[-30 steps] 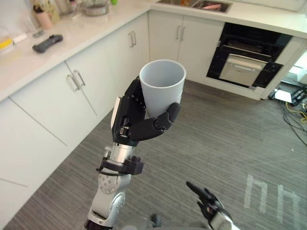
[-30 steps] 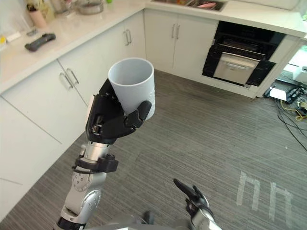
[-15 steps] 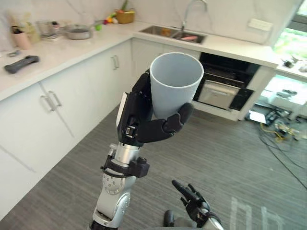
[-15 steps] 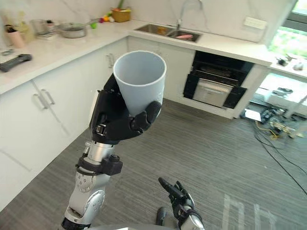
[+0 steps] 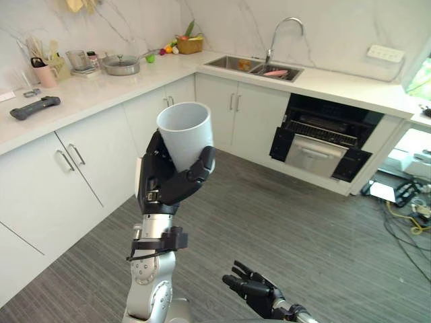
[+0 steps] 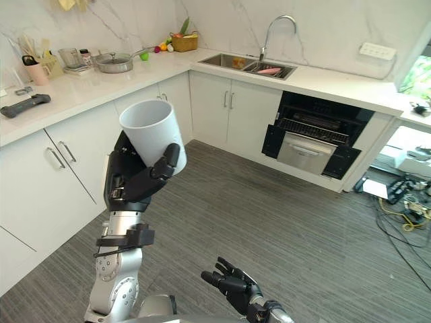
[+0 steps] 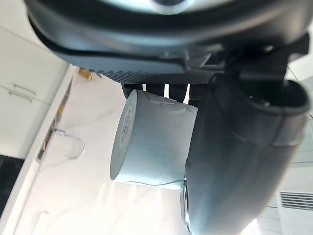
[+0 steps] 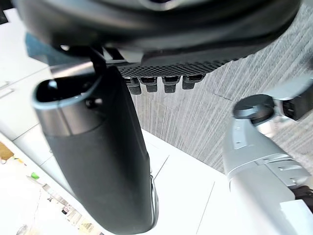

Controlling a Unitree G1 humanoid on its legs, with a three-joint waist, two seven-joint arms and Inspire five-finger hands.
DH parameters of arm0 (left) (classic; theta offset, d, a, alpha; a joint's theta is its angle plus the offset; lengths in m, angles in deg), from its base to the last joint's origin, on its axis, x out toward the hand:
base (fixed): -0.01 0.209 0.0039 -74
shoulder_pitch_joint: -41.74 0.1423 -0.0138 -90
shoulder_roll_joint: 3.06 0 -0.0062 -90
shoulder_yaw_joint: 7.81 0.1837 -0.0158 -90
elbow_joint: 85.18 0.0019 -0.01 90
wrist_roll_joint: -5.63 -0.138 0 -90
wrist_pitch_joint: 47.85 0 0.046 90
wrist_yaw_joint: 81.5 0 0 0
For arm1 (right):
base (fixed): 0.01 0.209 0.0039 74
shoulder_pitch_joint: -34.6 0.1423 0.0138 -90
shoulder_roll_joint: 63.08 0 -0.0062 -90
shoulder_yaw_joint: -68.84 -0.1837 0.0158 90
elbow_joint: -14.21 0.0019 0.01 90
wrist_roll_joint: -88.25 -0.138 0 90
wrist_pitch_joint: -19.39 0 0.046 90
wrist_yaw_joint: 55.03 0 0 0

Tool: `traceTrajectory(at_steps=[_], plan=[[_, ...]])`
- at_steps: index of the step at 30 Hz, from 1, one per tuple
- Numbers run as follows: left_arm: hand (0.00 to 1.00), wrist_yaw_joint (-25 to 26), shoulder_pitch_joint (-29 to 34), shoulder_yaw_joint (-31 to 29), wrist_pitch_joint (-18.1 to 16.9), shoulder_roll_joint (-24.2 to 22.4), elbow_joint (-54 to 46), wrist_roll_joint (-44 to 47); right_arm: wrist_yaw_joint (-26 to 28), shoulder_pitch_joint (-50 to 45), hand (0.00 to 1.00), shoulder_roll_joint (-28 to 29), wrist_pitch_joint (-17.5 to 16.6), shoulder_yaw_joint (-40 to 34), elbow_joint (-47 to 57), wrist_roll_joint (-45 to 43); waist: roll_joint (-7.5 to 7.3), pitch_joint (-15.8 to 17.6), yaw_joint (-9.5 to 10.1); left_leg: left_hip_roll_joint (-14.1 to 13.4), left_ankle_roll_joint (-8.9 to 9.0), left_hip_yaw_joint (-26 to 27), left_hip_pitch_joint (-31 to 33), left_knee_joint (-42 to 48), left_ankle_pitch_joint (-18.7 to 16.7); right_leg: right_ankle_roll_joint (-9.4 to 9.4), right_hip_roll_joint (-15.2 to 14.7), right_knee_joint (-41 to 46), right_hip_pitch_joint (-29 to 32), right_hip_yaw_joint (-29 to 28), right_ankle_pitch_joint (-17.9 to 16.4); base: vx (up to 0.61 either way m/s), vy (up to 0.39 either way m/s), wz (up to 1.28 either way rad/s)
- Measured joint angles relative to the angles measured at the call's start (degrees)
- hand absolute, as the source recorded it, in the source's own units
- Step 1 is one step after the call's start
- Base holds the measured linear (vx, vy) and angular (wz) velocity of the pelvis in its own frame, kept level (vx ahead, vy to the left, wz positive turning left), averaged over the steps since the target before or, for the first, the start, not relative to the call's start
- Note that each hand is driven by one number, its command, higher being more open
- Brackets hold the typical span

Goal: Walk over to the sink, pick up the cup, carry it to the dishwasher, place the cup inside the dishwasher, then close the dishwasher door

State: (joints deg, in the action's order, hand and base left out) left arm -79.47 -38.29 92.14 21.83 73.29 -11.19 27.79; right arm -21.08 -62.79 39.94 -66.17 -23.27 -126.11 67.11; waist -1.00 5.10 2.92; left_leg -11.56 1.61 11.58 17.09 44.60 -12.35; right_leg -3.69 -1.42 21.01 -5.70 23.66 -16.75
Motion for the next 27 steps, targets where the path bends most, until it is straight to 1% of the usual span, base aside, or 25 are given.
traceTrajectory(at_steps=[1, 2, 3, 4, 5, 6, 7, 8, 9, 10, 11, 12, 13, 14, 15, 16, 18, 19, 21, 22, 23, 24, 25, 26, 27], plan=[[0.00, 0.05, 0.00, 0.04, -0.03, -0.03, 0.50, 0.32, 0.25, 0.49, 1.00, -0.34, -0.29, -0.10, -0.82, 0.06, -0.02, 0.38, -0.08, 1.32, 0.77, -0.15, -1.20, -7.54, 0.65, 0.17, -0.75, 0.05, -0.77, 0.12, 0.01, 0.27, -0.018, 0.12], [0.00, 0.27, 0.01, 0.20, -0.01, -0.45, 0.89, 0.45, 1.15, 1.57, 1.00, -1.41, -0.89, -0.34, -2.78, 0.38, 0.15, 1.09, -0.16, 4.59, 2.37, -1.42, -3.33, -22.23, 4.09, 1.10, -2.11, -0.24, -2.25, -0.28, -0.30, 0.34, 0.003, -0.04], [0.00, 0.45, -0.01, 0.55, -0.02, -0.80, 0.77, 0.43, 1.73, 2.00, 1.00, -2.66, -1.26, -0.34, -4.30, 1.09, 0.72, 1.17, -0.15, 6.23, 3.18, -3.53, -4.21, -31.38, 7.59, 1.98, -2.46, -0.60, -2.85, -1.30, -0.57, 0.35, 0.048, -0.21], [0.00, 0.45, -0.29, 0.66, -0.03, -1.42, 0.58, 0.37, 2.12, 2.16, 1.00, -4.33, -1.52, -0.36, -6.47, 1.28, 2.07, 1.39, -0.11, 6.87, 4.18, -6.74, -4.08, -37.33, 10.95, 3.02, -2.23, -1.23, -4.10, -2.47, -1.14, 0.36, 0.066, -0.29], [0.00, 0.45, -0.38, 0.64, -0.05, -1.70, 0.57, 0.39, 2.12, 2.15, 1.00, -4.94, -1.69, -0.37, -7.57, 1.33, 2.82, 1.54, -0.02, 6.68, 4.15, -8.01, -3.72, -38.29, 11.77, 3.64, -1.97, -1.61, -4.82, -3.12, -1.50, 0.48, 0.180, -0.50], [0.00, 0.43, -0.33, 0.45, -0.13, -2.28, 0.68, 0.42, 2.04, 1.95, 1.00, -6.03, -2.69, -1.28, -8.16, 1.13, 4.32, 1.67, 0.21, 6.24, 3.85, -9.71, -3.07, -38.45, 12.80, 4.94, -1.31, -2.95, -6.73, -4.60, -2.33, 0.51, 0.251, -0.54], [0.00, 0.21, -0.39, 0.43, -0.13, -2.40, 1.11, 0.43, 1.81, 1.18, 1.00, -6.65, -3.22, -2.20, -8.86, 1.11, 4.25, 1.65, 0.22, 6.82, 2.79, -9.45, -3.06, -35.51, 17.28, 6.41, -1.87, -4.33, -9.38, -5.65, -3.35, 0.43, 0.226, -0.56], [0.00, 0.03, -0.40, 0.42, -0.13, -2.41, 1.20, 0.48, 1.70, 0.86, 1.00, -6.75, -3.51, -2.65, -9.01, 1.28, 3.94, 1.44, 0.28, 7.42, 1.43, -9.18, -3.06, -34.13, 19.42, 7.26, -2.73, -4.48, -10.08, -6.29, -3.83, 0.48, 0.261, -0.40], [0.00, -0.44, -1.08, 0.18, -0.16, -2.24, 1.48, 0.81, 1.41, 0.52, 1.00, -6.72, -3.55, -3.85, -9.75, 1.60, 2.82, 1.26, 0.07, 9.35, 0.23, -8.56, -2.47, -30.49, 19.75, 8.77, -5.11, -3.14, -10.70, -7.48, -4.68, 0.49, 0.261, -0.06], [0.00, -1.20, -2.84, 0.29, 0.04, -1.86, 2.81, 1.56, 1.34, 0.15, 1.00, -6.66, -3.80, -6.12, -9.91, 1.59, 2.22, 0.73, -0.58, 11.05, -1.29, -8.41, -1.16, -26.78, 16.56, 10.28, -7.22, 0.23, -9.50, -8.09, -3.91, 0.59, 0.322, 0.17], [0.00, -1.46, -3.63, 0.31, 0.34, -1.84, 3.10, 1.81, 1.25, 0.10, 1.00, -6.35, -3.94, -6.86, -9.93, 1.58, 2.04, 0.47, -0.90, 12.03, -1.82, -8.49, -0.61, -25.11, 14.99, 10.94, -8.32, 2.65, -8.80, -8.12, -3.52, 0.49, 0.271, 0.45], [0.00, -2.33, -4.90, 0.38, 0.89, -1.61, 3.10, 3.25, 1.22, 0.04, 1.00, -5.69, -4.34, -7.94, -9.92, 1.59, 0.92, 0.22, -0.96, 14.11, -2.81, -8.46, -0.79, -22.69, 11.93, 11.85, -11.18, 9.98, -6.82, -8.23, -2.46, 0.45, 0.264, 0.46], [0.00, -2.59, -6.08, 0.57, 1.32, -1.19, 3.09, 3.78, 1.08, 0.00, 1.00, -4.89, -4.98, -9.00, -9.87, 1.47, -0.70, 0.47, -0.94, 16.31, -3.87, -8.54, -2.20, -21.38, 9.47, 11.44, -14.32, 19.53, -3.74, -8.21, 0.98, 0.44, 0.252, 0.44], [0.00, -2.69, -6.52, 0.61, 1.59, -0.90, 3.06, 3.76, 0.82, 0.02, 1.00, -4.52, -5.57, -9.31, -9.81, 1.20, -1.25, 0.75, -0.96, 17.34, -4.35, -8.81, -3.52, -21.48, 8.43, 10.13, -16.00, 24.34, -2.22, -8.19, 4.52, 0.43, 0.241, 0.51], [0.00, -2.70, -6.16, 1.41, 2.44, -0.12, 2.77, 3.67, 0.29, -0.24, 1.00, -3.96, -6.90, -10.39, -9.84, 0.44, -2.04, 0.65, -1.72, 18.82, -5.73, -10.16, -7.33, -23.59, 6.61, 5.89, -17.91, 31.07, 0.14, -8.25, 15.84, 0.46, 0.203, 0.48], [0.00, -2.62, -5.81, 2.07, 2.46, 1.01, 2.55, 3.44, -0.34, -0.63, 1.00, -3.58, -8.43, -10.94, -9.81, 0.00, -0.85, 0.48, -2.06, 18.66, -6.36, -11.66, -11.71, -27.15, 6.18, 6.19, -16.80, 36.31, 3.00, -11.08, 16.27, 0.46, 0.181, 0.44], [0.00, -2.16, -6.33, 2.11, 2.27, 2.12, 2.46, 3.03, -0.66, -1.09, 1.00, -2.34, -10.81, -11.00, -7.40, -0.23, -0.84, 0.45, -2.84, 17.36, -6.74, -13.04, -17.09, -31.96, 5.93, 5.62, -12.86, 39.34, 9.85, -12.90, 8.22, 0.50, 0.105, 0.15], [0.00, -1.99, -6.62, 2.50, 1.97, 2.09, 2.47, 3.04, -0.87, -2.28, 1.00, -1.33, -12.31, -10.97, -4.25, -0.24, -0.76, 0.50, -2.89, 16.04, -6.70, -13.10, -21.18, -35.64, 5.54, 5.56, -9.75, 36.68, 16.25, -12.24, 4.74, 0.55, 0.063, -0.06], [0.00, -2.00, -6.87, 3.07, 1.81, 2.13, 2.51, 3.04, -1.18, -3.41, 1.00, -0.28, -13.28, -10.96, -0.98, -0.29, -0.48, 0.68, -3.23, 15.10, -6.04, -13.09, -24.09, -37.56, 5.03, 5.50, -7.53, 31.29, 20.37, -10.85, 3.23, 0.39, 0.014, -0.08], [0.00, -2.00, -7.00, 3.41, 1.80, 2.15, 2.57, 3.05, -1.55, -4.07, 1.00, 0.55, -13.82, -10.93, 0.82, -0.54, -0.39, 0.73, -3.96, 14.48, -5.76, -13.20, -26.05, -38.14, 3.87, 5.50, -5.81, 24.67, 22.48, -10.27, 3.16, 0.53, -0.015, 0.10], [0.00, -2.01, -7.67, 4.29, 1.81, 2.22, 2.72, 3.05, -2.70, -4.68, 1.00, 1.58, -14.75, -10.82, 2.52, -0.62, -0.36, 0.75, -4.66, 13.94, -5.11, -13.68, -28.12, -38.05, 1.97, 5.70, -3.65, 13.53, 23.67, -11.09, 4.22, 0.66, -0.045, 0.29], [0.00, -2.04, -8.36, 5.26, 1.73, 2.16, 2.71, 3.05, -4.17, -4.61, 1.00, 2.36, -15.44, -10.13, 3.37, -0.98, -0.25, 0.78, -5.59, 13.31, -4.11, -14.09, -29.65, -36.96, -0.17, 5.74, -1.68, 3.58, 24.43, -14.24, 7.25, 0.67, -0.064, 0.40], [0.00, -2.09, -8.72, 5.71, 1.70, 2.10, 2.71, 3.03, -5.06, -4.80, 1.00, 2.59, -15.68, -9.51, 4.09, -1.28, -0.15, 0.81, -5.96, 12.99, -3.39, -14.06, -30.21, -36.09, -1.38, 5.79, -1.05, -0.34, 24.53, -16.34, 9.30, 0.59, -0.096, 0.66], [0.00, -2.19, -9.11, 6.93, 1.61, 1.87, 2.49, 2.81, -7.02, -5.49, 1.00, 2.66, -16.24, -7.84, 5.56, -1.43, -0.09, 0.81, -6.53, 12.37, -2.08, -13.96, -31.49, -34.13, -4.19, 5.82, -1.21, -4.64, 24.43, -18.41, 12.99, 0.62, -0.130, 0.77], [0.00, -2.65, -8.84, 7.51, 1.13, 1.70, 1.99, 2.44, -9.33, -6.73, 1.00, 2.54, -16.22, -5.52, 7.80, -1.41, -0.56, 0.50, -6.75, 12.20, -0.79, -13.83, -33.26, -32.18, -7.22, 4.58, -2.45, -4.71, 24.05, -17.58, 18.65, 0.65, -0.152, 0.75]])
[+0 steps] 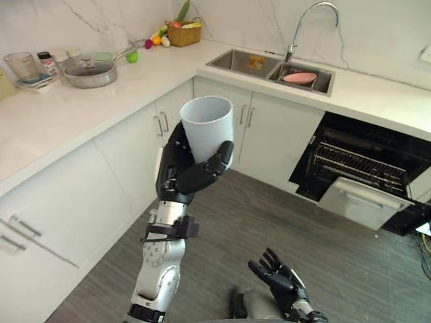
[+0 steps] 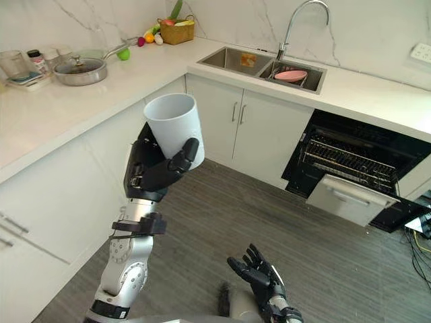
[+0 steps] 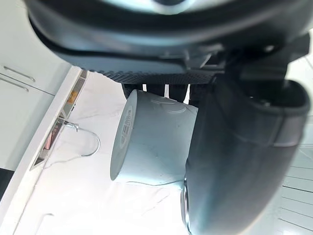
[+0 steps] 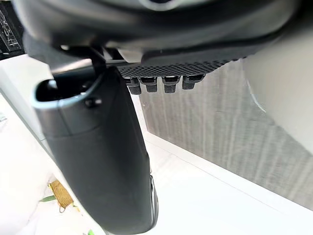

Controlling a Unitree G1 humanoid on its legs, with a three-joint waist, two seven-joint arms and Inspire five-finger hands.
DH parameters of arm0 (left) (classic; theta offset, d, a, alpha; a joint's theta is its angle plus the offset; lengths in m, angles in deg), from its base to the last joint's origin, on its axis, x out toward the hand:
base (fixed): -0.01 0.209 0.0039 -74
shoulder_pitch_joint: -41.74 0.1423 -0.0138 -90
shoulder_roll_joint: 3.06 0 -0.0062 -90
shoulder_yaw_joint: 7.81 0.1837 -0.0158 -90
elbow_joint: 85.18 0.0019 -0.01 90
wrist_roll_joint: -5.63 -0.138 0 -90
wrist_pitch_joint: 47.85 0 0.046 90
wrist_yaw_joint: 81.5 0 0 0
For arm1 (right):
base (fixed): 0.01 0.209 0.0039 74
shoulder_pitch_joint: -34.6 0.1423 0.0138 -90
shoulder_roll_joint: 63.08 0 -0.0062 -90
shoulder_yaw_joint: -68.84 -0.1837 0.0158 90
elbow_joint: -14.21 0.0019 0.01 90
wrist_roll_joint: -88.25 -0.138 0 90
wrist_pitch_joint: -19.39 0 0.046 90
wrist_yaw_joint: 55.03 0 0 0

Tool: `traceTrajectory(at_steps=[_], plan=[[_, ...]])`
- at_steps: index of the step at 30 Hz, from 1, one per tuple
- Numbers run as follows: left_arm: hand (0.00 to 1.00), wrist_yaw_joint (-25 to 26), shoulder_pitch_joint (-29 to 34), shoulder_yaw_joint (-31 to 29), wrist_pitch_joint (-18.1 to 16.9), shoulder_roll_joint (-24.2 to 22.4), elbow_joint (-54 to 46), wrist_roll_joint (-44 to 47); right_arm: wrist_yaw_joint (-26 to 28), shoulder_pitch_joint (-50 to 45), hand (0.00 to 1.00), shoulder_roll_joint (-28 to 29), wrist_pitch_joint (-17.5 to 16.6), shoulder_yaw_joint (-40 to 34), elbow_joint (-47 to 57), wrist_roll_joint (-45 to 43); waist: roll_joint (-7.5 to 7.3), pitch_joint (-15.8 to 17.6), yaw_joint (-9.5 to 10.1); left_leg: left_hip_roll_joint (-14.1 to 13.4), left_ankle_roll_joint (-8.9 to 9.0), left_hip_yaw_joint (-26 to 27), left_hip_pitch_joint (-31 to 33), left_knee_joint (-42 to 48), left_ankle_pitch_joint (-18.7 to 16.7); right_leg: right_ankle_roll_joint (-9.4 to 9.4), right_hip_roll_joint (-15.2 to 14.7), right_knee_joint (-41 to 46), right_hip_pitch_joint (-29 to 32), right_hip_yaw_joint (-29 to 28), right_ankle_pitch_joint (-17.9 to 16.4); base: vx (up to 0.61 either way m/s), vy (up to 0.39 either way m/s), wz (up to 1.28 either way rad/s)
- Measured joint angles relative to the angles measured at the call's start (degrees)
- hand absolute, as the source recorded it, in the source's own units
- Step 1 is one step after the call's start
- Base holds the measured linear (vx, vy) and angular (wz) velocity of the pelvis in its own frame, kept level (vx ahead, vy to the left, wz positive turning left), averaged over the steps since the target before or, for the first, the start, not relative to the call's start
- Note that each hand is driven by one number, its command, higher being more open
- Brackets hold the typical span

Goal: Walk over to the sink, pick up the cup, carry it to the dishwasher, place the cup inside the dishwasher, then close the dishwasher door

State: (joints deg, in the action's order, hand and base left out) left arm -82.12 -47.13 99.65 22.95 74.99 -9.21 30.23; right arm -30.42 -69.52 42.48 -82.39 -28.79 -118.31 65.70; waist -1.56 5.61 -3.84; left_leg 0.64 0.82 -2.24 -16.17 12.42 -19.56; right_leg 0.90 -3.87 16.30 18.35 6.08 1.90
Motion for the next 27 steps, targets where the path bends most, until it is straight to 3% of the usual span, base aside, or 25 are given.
traceTrajectory(at_steps=[1, 2, 4, 5, 7, 9, 10, 12, 14, 16, 18, 19, 20, 21, 23, 25, 26, 27], plan=[[0.00, -0.17, 0.58, -0.13, -0.18, -0.21, -0.58, 0.06, -2.02, -0.66, 1.00, -0.78, 0.57, 2.29, 2.12, 0.23, 0.19, -0.26, -0.08, -0.71, 1.46, 0.22, -1.39, 1.73, -1.61, -1.63, -0.31, 2.74, -0.29, 1.05, 4.86, 0.53, -0.152, 0.38], [0.00, -0.23, 1.33, -0.17, -0.22, -1.00, -0.75, 0.09, -3.26, -0.70, 1.00, -2.52, 0.83, 3.45, 3.46, 0.28, 2.15, -0.41, -0.06, -2.44, 1.83, 0.59, -1.57, 3.50, -2.17, -1.90, 1.12, 5.04, -0.25, 1.87, 2.48, 0.64, -0.196, 0.06], [0.00, -0.27, 2.39, -0.98, -0.35, -1.67, -2.57, 0.09, -10.95, -2.64, 1.00, -4.15, 1.67, 5.17, 12.86, 0.17, 5.84, -0.71, -0.07, -6.28, 3.18, 2.32, 1.97, 17.77, -0.79, -3.55, 4.88, 9.09, -1.70, 2.73, -4.12, 0.74, -0.236, -0.20], [0.00, -0.26, 2.53, -1.20, -0.35, -1.92, -2.87, 0.09, -12.38, -3.40, 1.00, -3.89, 1.85, 5.09, 15.64, 0.10, 6.42, -0.63, -0.05, -7.32, 3.81, 2.96, 3.72, 23.37, 1.17, -3.89, 6.03, 9.68, -2.68, 2.51, -5.59, 0.61, -0.193, -0.42], [0.00, -0.76, 3.34, -1.07, -0.34, -2.65, -3.18, 0.13, -15.19, -6.47, 1.00, -2.28, 1.78, 4.25, 26.35, -0.47, 6.89, -0.28, 0.02, -11.82, 6.86, 4.29, 15.46, 48.43, 18.07, -5.79, 9.23, 8.78, -8.35, 0.86, -9.61, 0.58, -0.152, -0.47], [0.00, -2.34, 5.00, -0.52, -0.36, -3.13, -3.19, 0.21, -15.87, -8.20, 1.00, -1.59, -1.11, 3.07, 30.83, -1.13, 6.33, 0.37, 0.05, -13.89, 5.20, 5.47, 23.05, 58.69, 17.00, -7.61, 10.71, 5.52, -14.77, -0.95, -11.47, 0.55, -0.109, -0.54], [0.00, -3.14, 5.74, -0.63, -0.42, -3.06, -3.21, 0.28, -15.98, -8.87, 1.00, -1.45, -3.42, 2.19, 33.54, -2.28, 6.14, 0.50, 1.02, -14.01, 3.77, 6.71, 26.76, 59.18, 15.28, -8.40, 10.90, 3.23, -18.34, -3.51, -12.09, 0.52, -0.064, -0.85], [0.00, -3.79, 6.70, -1.35, -1.02, -2.46, -3.99, 0.70, -16.02, -8.78, 1.00, -1.69, -5.27, 0.87, 39.18, -3.35, 6.19, 0.42, 2.17, -14.24, 3.17, 9.97, 30.87, 53.62, 11.83, -8.57, 10.89, 0.11, -22.38, -8.68, -12.32, 0.50, 0.037, -1.29], [0.00, -4.32, 6.84, -1.47, -2.15, -2.53, -4.83, 1.39, -15.99, -8.55, 1.00, -2.03, -6.73, 0.03, 45.66, -3.41, 6.03, 0.36, 2.76, -14.46, 2.62, 12.88, 31.98, 40.60, 9.93, -8.01, 10.89, -1.29, -24.97, -13.35, -12.18, 0.52, 0.130, -1.38], [0.00, -4.37, 7.67, -1.30, -2.51, -2.36, -7.08, 1.32, -15.88, -6.37, 1.00, -2.58, -7.61, -0.70, 53.11, -4.94, 5.32, 0.05, 2.97, -10.96, 2.28, 9.07, 31.20, 18.26, 9.92, -7.56, 10.47, -0.50, -25.65, -20.70, -13.80, 0.62, 0.295, -1.61], [0.00, -4.16, 8.37, -1.17, -2.48, -1.69, -8.17, 1.21, -15.92, -4.91, 1.00, -2.07, -8.34, -0.94, 56.30, -5.58, 4.21, -0.09, 3.02, -7.42, 2.46, 2.46, 30.17, 8.41, 12.10, -6.52, 9.61, 2.02, -25.58, -25.18, -16.89, 0.45, 0.285, -1.51], [0.00, -4.07, 9.67, -1.06, -2.51, -1.42, -9.19, 1.18, -16.03, -4.88, 1.00, -1.38, -8.83, -0.90, 58.92, -5.57, 4.06, -0.51, 3.15, -5.94, 2.73, -1.35, 29.40, 6.08, 17.23, -4.73, 9.27, 4.74, -25.75, -28.89, -20.53, 0.40, 0.298, -1.37], [0.00, -4.20, 10.60, -1.09, -2.55, -0.99, -9.47, 1.23, -16.01, -5.00, 1.00, -0.78, -9.03, -0.76, 59.53, -5.54, 3.51, -0.94, 3.21, -5.56, 4.58, -0.51, 28.78, 7.57, 17.57, -3.77, 8.60, 6.23, -25.91, -30.69, -22.53, 0.49, 0.367, -1.50], [0.00, -4.40, 12.01, -0.99, -2.23, -0.23, -9.36, 1.31, -16.42, -6.49, 1.00, 1.87, -9.03, -0.53, 60.45, -5.56, 1.26, -1.91, 2.54, -4.29, 2.24, 2.14, 28.53, 11.70, 13.88, -2.18, 6.52, 8.62, -25.51, -33.22, -24.19, 0.45, 0.331, -1.03], [0.00, -4.99, 12.66, -1.04, -2.22, 0.08, -9.37, 1.60, -16.55, -8.54, 1.00, 3.36, -8.68, -0.33, 61.64, -5.55, 0.40, -2.47, 2.79, -4.25, 1.76, 4.86, 28.18, 15.01, 10.55, -0.86, 5.10, 9.42, -25.43, -34.70, -23.70, 0.44, 0.334, -1.07], [0.00, -5.55, 12.66, -1.16, -2.17, 0.35, -9.38, 2.65, -16.60, -9.13, 1.00, 4.07, -8.44, 0.52, 61.92, -5.56, 0.08, -2.59, 2.77, -4.34, 1.15, 8.31, 25.33, 13.99, 8.58, 1.76, 4.42, 14.78, -23.03, -32.34, -22.29, 0.26, 0.210, -0.99], [0.00, -5.71, 12.68, -1.12, -2.01, 0.36, -9.38, 2.86, -16.86, -9.11, 1.00, 4.22, -8.37, 1.28, 61.92, -5.56, -0.06, -2.51, 2.77, -4.31, 1.01, 10.61, 22.67, 11.86, 7.86, 4.69, 4.14, 20.87, -20.27, -29.21, -21.07, 0.21, 0.176, -1.12], [0.00, -5.72, 12.68, -1.10, -1.75, 0.46, -9.37, 2.88, -17.14, -9.06, 1.00, 4.15, -7.99, 2.70, 61.79, -5.54, -0.42, -2.23, 2.95, -4.16, 0.71, 14.05, 18.06, 8.46, 7.25, 9.30, 2.35, 31.23, -14.91, -23.73, -17.74, 0.20, 0.167, -1.44]])
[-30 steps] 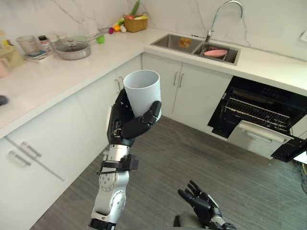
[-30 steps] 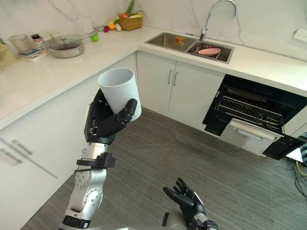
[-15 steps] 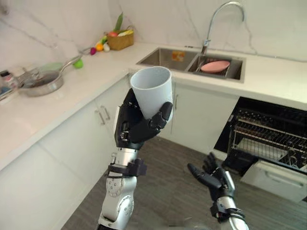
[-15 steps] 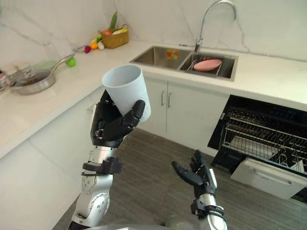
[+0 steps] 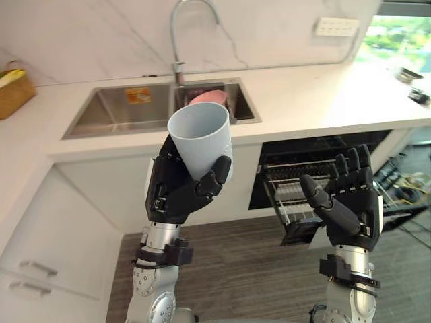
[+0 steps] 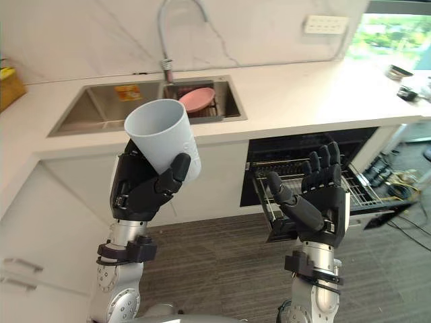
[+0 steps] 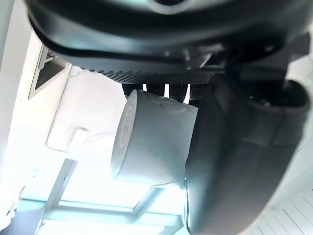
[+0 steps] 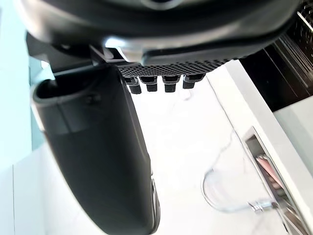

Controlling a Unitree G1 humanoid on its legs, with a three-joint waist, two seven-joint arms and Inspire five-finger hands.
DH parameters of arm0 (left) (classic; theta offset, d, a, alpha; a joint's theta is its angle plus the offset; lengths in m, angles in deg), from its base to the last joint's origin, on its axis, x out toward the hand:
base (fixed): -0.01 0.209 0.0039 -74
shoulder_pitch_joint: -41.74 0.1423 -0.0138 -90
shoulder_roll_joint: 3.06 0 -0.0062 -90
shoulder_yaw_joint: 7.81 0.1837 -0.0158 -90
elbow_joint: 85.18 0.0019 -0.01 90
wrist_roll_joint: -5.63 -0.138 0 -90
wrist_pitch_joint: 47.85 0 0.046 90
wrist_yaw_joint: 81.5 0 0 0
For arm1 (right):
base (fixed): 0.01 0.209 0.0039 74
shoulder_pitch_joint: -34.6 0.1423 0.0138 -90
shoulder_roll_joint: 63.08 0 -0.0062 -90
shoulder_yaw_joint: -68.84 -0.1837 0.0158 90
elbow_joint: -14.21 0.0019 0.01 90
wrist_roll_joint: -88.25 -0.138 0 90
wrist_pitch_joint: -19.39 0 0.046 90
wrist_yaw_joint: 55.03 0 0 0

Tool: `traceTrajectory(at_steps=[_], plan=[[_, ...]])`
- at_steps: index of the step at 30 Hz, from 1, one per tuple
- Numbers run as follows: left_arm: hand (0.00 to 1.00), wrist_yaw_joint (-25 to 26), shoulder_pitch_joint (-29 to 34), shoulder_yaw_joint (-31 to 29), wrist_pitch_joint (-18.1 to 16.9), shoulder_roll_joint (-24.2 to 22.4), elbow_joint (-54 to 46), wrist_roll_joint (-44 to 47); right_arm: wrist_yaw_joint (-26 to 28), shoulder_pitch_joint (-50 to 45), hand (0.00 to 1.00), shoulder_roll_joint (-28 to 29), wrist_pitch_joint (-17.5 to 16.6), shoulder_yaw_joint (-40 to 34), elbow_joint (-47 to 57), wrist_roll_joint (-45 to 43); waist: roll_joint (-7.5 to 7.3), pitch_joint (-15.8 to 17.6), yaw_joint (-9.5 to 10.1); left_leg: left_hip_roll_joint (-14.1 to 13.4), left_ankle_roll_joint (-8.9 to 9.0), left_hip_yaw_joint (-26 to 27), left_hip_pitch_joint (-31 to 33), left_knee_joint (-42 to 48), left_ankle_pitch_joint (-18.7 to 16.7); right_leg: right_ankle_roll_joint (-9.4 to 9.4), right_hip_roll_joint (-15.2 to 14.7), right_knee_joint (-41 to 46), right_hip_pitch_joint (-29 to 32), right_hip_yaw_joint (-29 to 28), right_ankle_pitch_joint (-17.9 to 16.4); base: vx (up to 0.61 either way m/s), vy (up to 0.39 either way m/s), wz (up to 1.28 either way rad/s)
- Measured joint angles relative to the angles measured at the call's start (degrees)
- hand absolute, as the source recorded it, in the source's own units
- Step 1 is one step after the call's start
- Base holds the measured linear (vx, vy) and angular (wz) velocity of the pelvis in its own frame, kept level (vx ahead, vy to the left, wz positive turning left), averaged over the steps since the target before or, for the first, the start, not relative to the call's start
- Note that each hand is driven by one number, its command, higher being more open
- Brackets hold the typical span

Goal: Walk over to the sink, pick up the cup, carry it to the dishwasher, place the cup inside the dishwasher, then close the dishwasher door

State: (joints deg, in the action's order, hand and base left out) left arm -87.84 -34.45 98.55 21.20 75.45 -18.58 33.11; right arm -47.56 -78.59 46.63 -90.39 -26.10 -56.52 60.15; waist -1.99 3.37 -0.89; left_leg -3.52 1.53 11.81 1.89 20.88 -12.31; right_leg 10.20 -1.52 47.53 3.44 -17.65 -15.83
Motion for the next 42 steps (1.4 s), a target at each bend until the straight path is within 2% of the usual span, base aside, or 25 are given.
traceTrajectory(at_steps=[1, 2, 3, 4, 5, 7, 8, 10, 11, 14, 17, 21, 23, 24, 25, 26, 27, 28, 29, 30, 31, 32, 35, 40, 42], plan=[[0.00, 0.05, 0.06, 0.05, 0.43, -0.07, 0.16, -0.03, 0.02, -0.15, 1.00, 0.05, 0.64, 1.17, -0.14, 0.04, -0.10, 0.42, -0.06, -0.14, -0.26, 3.31, -4.41, -2.56, -0.15, -0.82, -2.80, 6.98, 3.65, 5.78, 1.04, 0.16, 0.156, -1.37], [0.00, 0.13, 0.12, 0.10, 0.67, -0.21, 0.23, -0.23, 0.01, -0.12, 1.00, 0.08, 0.78, 1.61, -0.33, 0.09, 0.06, 0.45, -0.15, -0.38, -0.29, 4.93, -6.29, -3.64, -0.17, -1.38, -4.50, 8.23, 5.07, 8.95, 0.62, 0.08, 0.103, -1.23], [0.00, 0.14, 0.10, 0.32, 0.74, -0.32, 0.24, -0.55, 0.06, -0.09, 1.00, 0.02, 0.82, 2.25, -0.39, 0.12, 0.37, 0.36, -0.45, -1.21, -0.20, 7.18, -8.88, -5.30, -0.22, -2.67, -8.07, 7.34, 7.50, 15.38, 0.14, 0.10, 0.078, -0.97], [0.00, 0.10, 0.11, 0.44, 0.73, -0.22, 0.26, -0.58, -0.05, -0.01, 1.00, 0.02, 0.78, 2.87, -0.41, 0.10, -0.17, -0.14, -1.26, -1.93, 0.06, 8.73, -9.97, -5.54, -0.39, -5.13, -11.11, -1.47, 8.18, 22.52, 2.80, 0.13, 0.040, -0.94], [0.00, 0.09, 0.06, 0.33, 0.62, 0.02, 0.23, -0.56, -0.01, 0.24, 1.00, -0.08, 0.76, 3.17, -0.41, 0.09, -1.26, -0.51, -1.33, -2.12, 0.56, 9.30, -10.30, -5.47, -0.71, -6.11, -11.79, -6.13, 8.15, 25.38, 4.95, 0.18, -0.038, -0.96], [0.00, 0.05, 0.11, -0.23, 1.21, 0.19, 1.08, -0.52, -0.33, 1.90, 1.00, -1.02, 0.78, 3.05, -1.11, 0.07, 0.25, -1.13, -1.26, -5.42, 1.43, 9.88, -10.42, -7.29, -1.07, -6.55, -8.10, -16.41, 5.23, 31.30, 5.12, 0.15, -0.093, -1.16], [0.00, 0.05, 0.10, -0.32, 1.27, 0.18, 1.30, -0.49, -0.53, 2.73, 1.00, -1.18, 0.78, 3.02, -1.44, 0.07, 0.27, -1.11, -1.44, -5.63, 1.71, 10.83, -10.49, -7.88, -0.94, -6.56, -7.40, -18.51, 5.07, 31.70, 5.13, 0.07, -0.092, -1.13], [0.00, 0.01, -0.59, -1.24, 2.61, -0.20, 3.26, -0.47, -1.43, 5.17, 1.00, -1.98, 0.81, 2.59, -3.51, -0.04, 1.05, -0.58, -1.66, -6.12, 2.21, 14.22, -12.07, -9.52, -0.66, -8.13, -5.60, -23.42, 4.18, 32.94, 6.31, 0.02, -0.050, -1.02], [0.00, 0.16, -0.70, -1.34, 3.52, -0.31, 4.22, -0.46, -1.66, 5.30, 1.00, -2.23, 0.90, 2.68, -4.31, -0.03, 1.65, -0.18, -1.76, -6.19, 2.22, 15.90, -13.65, -10.50, -0.65, -8.56, -5.11, -24.43, 3.56, 33.56, 6.93, -0.01, 0.001, -0.78], [0.00, 0.13, -1.18, -0.80, 3.86, -0.50, 5.09, -0.53, -1.64, 4.95, 1.00, -2.29, 1.01, 3.00, -5.40, -0.03, 1.81, -0.09, -2.08, -5.82, 2.25, 16.71, -14.69, -11.40, -0.64, -9.13, -4.54, -26.85, 2.74, 33.74, 8.00, -0.02, 0.025, -0.37], [0.00, 0.25, -1.78, -0.65, 3.77, -0.99, 5.23, -0.71, -1.38, 5.02, 1.00, -2.32, 1.02, 3.77, -5.38, -0.05, 1.97, 0.02, -1.94, -6.04, 2.98, 16.80, -14.96, -11.99, -0.36, -8.71, -3.94, -30.63, 1.31, 34.15, 9.58, -0.08, 0.044, 0.00], [0.00, 1.47, -1.35, -1.69, 2.52, -0.65, 5.20, -0.67, 0.18, 7.19, 1.00, -4.15, 2.61, 7.23, -5.35, -2.12, 2.82, 0.14, -1.34, -8.98, 8.40, 17.84, -15.82, -9.60, -3.21, -9.21, -1.82, -31.21, -0.71, 34.50, 8.34, -0.05, -0.021, -0.06], [0.00, 1.58, -0.52, -2.12, 1.98, -0.55, 5.28, -0.66, 1.16, 8.93, 1.00, -4.90, 3.29, 8.07, -5.74, -2.31, 2.69, 0.54, -0.96, -13.34, 8.52, 14.31, -10.05, 6.80, -3.65, -10.33, -0.48, -32.00, -1.85, 34.30, 7.11, 0.14, -0.151, -0.16], [0.00, 1.65, 0.54, -2.15, 1.95, -0.88, 5.27, -0.66, 1.79, 9.62, 1.00, -5.33, 3.57, 8.03, -5.17, -2.72, 3.97, 1.20, -0.65, -16.62, 5.41, 9.38, -3.40, 21.41, -0.77, -11.21, 0.86, -33.60, -3.60, 33.65, 7.33, 0.17, -0.142, -0.32], [0.00, 1.65, 1.79, -2.10, 1.95, -1.34, 5.39, -0.68, 2.55, 10.22, 1.00, -5.85, 3.57, 7.74, -4.81, -3.74, 5.12, 1.89, -0.10, -17.66, 6.99, 4.34, 2.23, 31.18, 0.70, -12.01, 2.06, -35.07, -5.60, 32.31, 7.68, 0.19, -0.081, -0.46], [0.00, 1.66, 2.68, -1.90, 1.95, -1.68, 5.53, -0.68, 2.78, 10.39, 1.00, -6.23, 3.60, 7.48, -4.93, -3.74, 5.67, 1.81, 0.34, -16.82, 7.47, 2.90, 3.81, 31.99, -0.39, -12.17, 2.23, -35.80, -6.10, 31.39, 7.77, 0.24, 0.023, -0.68], [0.00, 1.69, 4.00, -1.75, 1.96, -1.90, 5.80, -0.79, 3.33, 10.52, 1.00, -6.48, 3.59, 7.26, -5.38, -3.76, 6.26, 1.77, 1.01, -13.74, 6.71, 2.07, 5.02, 28.10, -2.63, -12.29, 1.81, -37.18, -7.43, 29.61, 7.96, 0.25, 0.067, -0.83], [0.00, 2.23, 4.65, -1.76, 1.94, -1.96, 6.19, -1.91, 4.01, 10.53, 1.00, -6.49, 3.59, 6.67, -5.82, -3.79, 6.09, 1.75, 1.45, -9.95, 5.50, 1.84, 4.95, 18.73, -4.12, -11.94, 0.74, -38.22, -8.12, 27.68, 8.18, 0.26, 0.074, -0.77], [0.00, 2.52, 4.81, -1.71, 1.94, -1.97, 6.25, -2.36, 4.36, 10.55, 1.00, -6.55, 3.55, 6.38, -5.84, -3.80, 6.07, 1.74, 1.44, -8.17, 5.25, 1.68, 4.75, 13.39, -4.05, -11.16, 0.32, -38.69, -8.29, 27.11, 8.66, 0.25, 0.086, -0.69], [0.00, 3.04, 4.79, -1.44, 1.93, -2.20, 6.31, -2.99, 5.15, 10.52, 1.00, -6.90, 3.29, 5.75, -6.04, -3.98, 6.16, 1.69, 1.27, -5.15, 3.62, 0.94, 4.35, 1.10, -1.48, -10.57, -0.22, -38.88, -8.41, 26.20, 8.90, 0.28, 0.123, -0.70], [0.00, 3.92, 4.77, -1.04, 1.86, -2.23, 6.37, -3.72, 5.63, 10.45, 1.00, -7.07, 3.31, 5.44, -6.80, -4.28, 6.11, 1.57, 1.68, -3.52, -0.20, 0.93, 2.63, -4.66, 6.29, -9.70, -0.53, -38.84, -8.65, 24.71, 8.74, 0.34, 0.140, -0.64], [0.00, 5.26, 4.54, -1.03, 1.99, -1.94, 6.40, -4.91, 5.76, 10.02, 1.00, -6.45, 3.42, 5.50, -6.99, -4.53, 5.04, 1.22, 0.99, -2.08, -0.51, 1.82, 0.55, -8.10, 7.48, -8.77, -1.70, -38.92, -8.83, 24.55, 8.43, 0.29, 0.116, -0.42], [0.00, 9.31, 3.15, -0.33, 2.02, -1.93, 6.40, -7.18, 5.78, 9.90, 1.00, -4.95, 3.42, 5.51, -6.67, -6.13, 3.34, 0.63, 0.76, -0.18, -1.17, 2.86, -2.46, -13.84, 8.85, -8.19, -3.12, -39.06, -8.81, 24.61, 8.33, 0.20, 0.077, -0.07], [0.00, 15.62, 0.69, 0.19, 2.61, -2.86, 6.40, -12.35, 6.89, 7.96, 1.00, -1.94, 3.42, 5.93, -1.84, -9.07, 2.45, -0.14, 0.79, 1.64, -1.61, 1.20, -5.25, -18.69, 9.72, -6.73, -4.31, -39.77, -10.61, 27.85, 8.15, 0.15, 0.062, 0.20], [0.00, 21.44, 0.65, 0.13, 2.68, -2.98, 6.45, -16.61, 8.58, 7.87, 1.00, -1.75, 3.50, 7.18, -0.29, -9.55, 1.74, -0.66, 0.85, 1.73, -1.63, 0.98, -5.45, -19.07, 9.73, -6.72, -4.39, -39.74, -10.80, 28.85, 8.15, 0.11, 0.024, 0.09]])
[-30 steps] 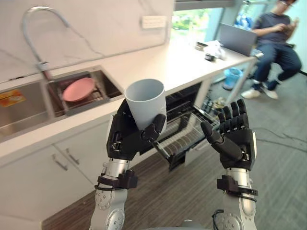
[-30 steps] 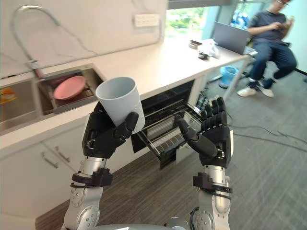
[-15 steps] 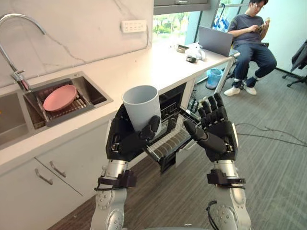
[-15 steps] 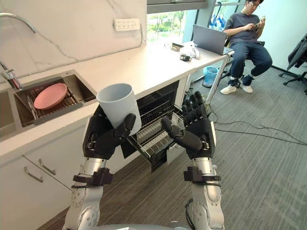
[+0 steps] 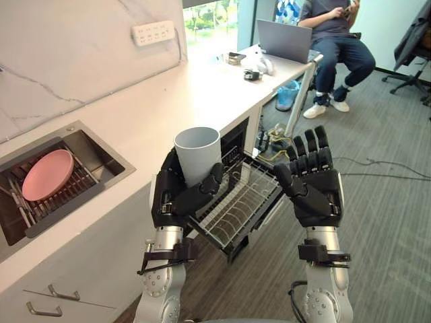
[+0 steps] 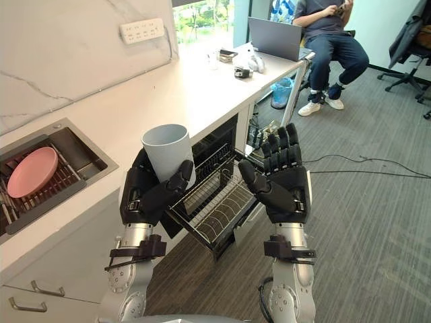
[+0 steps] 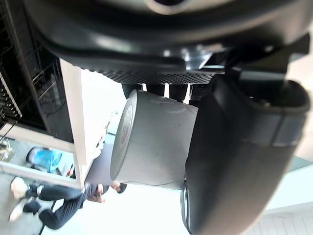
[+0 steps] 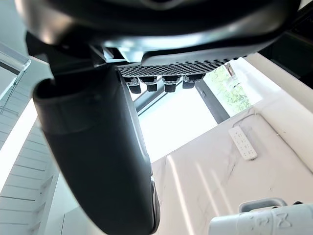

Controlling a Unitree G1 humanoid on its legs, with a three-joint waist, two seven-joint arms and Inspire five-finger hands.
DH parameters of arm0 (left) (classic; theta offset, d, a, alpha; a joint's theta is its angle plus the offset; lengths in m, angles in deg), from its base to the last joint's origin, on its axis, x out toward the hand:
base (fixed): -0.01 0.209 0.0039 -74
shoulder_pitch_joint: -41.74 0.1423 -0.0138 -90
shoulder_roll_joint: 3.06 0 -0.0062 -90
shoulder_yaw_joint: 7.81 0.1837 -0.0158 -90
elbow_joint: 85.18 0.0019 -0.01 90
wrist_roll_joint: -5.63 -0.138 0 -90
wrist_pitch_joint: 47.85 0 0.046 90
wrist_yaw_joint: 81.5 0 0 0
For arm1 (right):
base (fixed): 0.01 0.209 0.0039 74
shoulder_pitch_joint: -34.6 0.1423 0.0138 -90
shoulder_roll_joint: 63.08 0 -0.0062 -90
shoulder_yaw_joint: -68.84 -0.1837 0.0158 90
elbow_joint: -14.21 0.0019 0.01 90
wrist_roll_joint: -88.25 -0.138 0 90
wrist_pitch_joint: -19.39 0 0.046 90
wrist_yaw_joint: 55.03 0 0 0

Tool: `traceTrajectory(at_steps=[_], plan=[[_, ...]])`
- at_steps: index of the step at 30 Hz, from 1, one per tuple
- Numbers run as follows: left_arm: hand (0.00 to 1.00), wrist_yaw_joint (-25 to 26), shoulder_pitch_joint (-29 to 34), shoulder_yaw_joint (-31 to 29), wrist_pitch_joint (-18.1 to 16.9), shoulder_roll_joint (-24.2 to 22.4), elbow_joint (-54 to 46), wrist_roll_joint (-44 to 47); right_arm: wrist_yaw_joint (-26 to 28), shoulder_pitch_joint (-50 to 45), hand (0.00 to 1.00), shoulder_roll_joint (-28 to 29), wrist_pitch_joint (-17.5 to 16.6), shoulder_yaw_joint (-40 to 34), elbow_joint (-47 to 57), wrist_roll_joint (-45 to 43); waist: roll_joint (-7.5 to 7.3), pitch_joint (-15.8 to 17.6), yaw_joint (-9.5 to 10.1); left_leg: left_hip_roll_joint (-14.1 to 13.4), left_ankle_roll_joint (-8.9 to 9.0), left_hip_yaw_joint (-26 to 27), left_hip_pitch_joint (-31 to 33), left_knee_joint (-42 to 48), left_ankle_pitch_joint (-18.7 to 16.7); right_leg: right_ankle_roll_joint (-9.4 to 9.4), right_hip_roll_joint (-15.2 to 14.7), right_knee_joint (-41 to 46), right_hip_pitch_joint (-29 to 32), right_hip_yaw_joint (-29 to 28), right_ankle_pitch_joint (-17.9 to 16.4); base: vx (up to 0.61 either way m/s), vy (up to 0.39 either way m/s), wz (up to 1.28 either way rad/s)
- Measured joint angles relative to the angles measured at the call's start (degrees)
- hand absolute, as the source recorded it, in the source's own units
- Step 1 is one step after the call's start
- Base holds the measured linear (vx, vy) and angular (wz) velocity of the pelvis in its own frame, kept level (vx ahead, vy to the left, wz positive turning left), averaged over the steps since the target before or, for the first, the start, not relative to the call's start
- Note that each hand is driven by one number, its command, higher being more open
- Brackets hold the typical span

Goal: Walk over to the sink, pick up the cup, carry it to the dishwasher, place the cup inside the dishwasher, then close the dishwasher door

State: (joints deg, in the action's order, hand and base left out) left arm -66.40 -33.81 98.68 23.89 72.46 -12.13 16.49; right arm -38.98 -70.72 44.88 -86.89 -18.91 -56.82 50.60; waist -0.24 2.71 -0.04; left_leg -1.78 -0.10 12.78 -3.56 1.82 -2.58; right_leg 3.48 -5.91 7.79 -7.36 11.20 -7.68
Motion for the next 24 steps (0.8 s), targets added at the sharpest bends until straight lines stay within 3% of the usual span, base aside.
traceTrajectory(at_steps=[3, 10, 24], plan=[[0.00, 6.98, -0.82, -0.18, 0.14, -0.53, 2.93, -7.33, 1.28, 0.03, 1.00, 0.52, 0.64, 0.95, 0.26, -0.88, -0.76, -0.63, 0.25, -0.04, 0.00, -0.84, -0.36, -0.39, 0.00, 0.02, 0.16, 0.00, -0.54, 0.76, 0.02, 0.07, -0.008, 0.12], [0.00, 17.40, -1.95, 0.27, 1.09, -0.56, 8.03, -22.41, 1.65, 1.47, 1.00, -0.80, 2.65, 4.53, -2.16, -3.41, -0.81, -1.30, 0.54, -0.05, 0.04, -0.97, -0.58, -1.22, 0.11, 1.03, 0.36, -0.71, -0.45, 1.36, 0.70, -0.01, 0.005, 0.01], [0.00, 19.28, -5.84, 2.21, 0.74, 1.12, 8.60, -31.24, -0.46, 5.25, 1.00, -4.57, 9.98, 10.14, -7.30, 1.86, -1.16, -1.43, 0.52, 2.09, -1.80, -1.10, 1.65, -3.14, 3.38, 1.87, -1.03, -4.18, 0.66, 1.57, 3.48, -0.08, 0.029, 0.01]])
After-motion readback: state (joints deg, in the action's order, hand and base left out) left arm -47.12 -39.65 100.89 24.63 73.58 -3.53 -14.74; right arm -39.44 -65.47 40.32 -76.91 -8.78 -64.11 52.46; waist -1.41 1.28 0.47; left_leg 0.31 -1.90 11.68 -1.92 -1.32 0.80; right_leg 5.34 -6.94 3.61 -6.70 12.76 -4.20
